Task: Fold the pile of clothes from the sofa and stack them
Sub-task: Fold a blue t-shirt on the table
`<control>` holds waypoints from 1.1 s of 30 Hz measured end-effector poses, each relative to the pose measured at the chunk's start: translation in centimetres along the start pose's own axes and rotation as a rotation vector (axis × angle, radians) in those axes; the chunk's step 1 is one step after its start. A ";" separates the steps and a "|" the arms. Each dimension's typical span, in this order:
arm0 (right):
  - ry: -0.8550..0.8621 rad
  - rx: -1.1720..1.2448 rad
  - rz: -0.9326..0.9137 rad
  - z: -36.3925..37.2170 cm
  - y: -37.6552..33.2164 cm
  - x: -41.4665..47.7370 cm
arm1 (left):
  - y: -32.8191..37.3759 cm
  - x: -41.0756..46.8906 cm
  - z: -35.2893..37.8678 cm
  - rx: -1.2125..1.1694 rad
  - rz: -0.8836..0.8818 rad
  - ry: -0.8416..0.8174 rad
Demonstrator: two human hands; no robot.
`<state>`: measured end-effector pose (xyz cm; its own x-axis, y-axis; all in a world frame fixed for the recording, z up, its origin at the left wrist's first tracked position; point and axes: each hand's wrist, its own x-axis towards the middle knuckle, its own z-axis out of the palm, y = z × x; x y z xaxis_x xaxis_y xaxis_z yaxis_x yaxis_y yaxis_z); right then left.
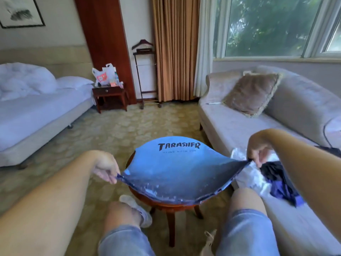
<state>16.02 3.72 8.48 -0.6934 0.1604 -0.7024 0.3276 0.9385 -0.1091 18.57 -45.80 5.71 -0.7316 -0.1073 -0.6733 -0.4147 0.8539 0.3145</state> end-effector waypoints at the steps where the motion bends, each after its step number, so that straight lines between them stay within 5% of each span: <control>1: -0.052 -0.040 0.027 0.6 -0.2 0.4 | 0.1 0.4 0.7 0.053 -0.054 -0.095; 4: 0.026 -0.008 0.051 1.9 -1.2 2.0 | 0.7 2.3 1.7 0.194 -0.157 -0.217; 7: 0.229 0.083 -0.023 1.8 -3.4 5.8 | 1.7 5.6 1.7 0.206 -0.093 -0.020; 13: 0.324 -0.214 -0.224 3.8 -12.0 12.7 | 5.4 14.0 4.2 0.253 0.180 0.300; 20: 0.258 -0.079 -0.289 9.6 -18.7 21.7 | 7.5 22.1 8.3 0.254 0.223 0.297; 25: 0.398 -0.168 -0.283 13.7 -18.4 25.7 | 6.1 25.7 10.5 0.365 0.057 0.208; 33: 0.487 -0.248 -0.342 15.5 -17.1 25.1 | 5.3 24.0 11.8 0.408 0.055 0.241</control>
<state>2.98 -13.05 -18.21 -0.9635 -0.0946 -0.2505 -0.0813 0.9947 -0.0630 5.20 -37.82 -16.63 -0.8712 -0.1297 -0.4735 -0.1604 0.9867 0.0248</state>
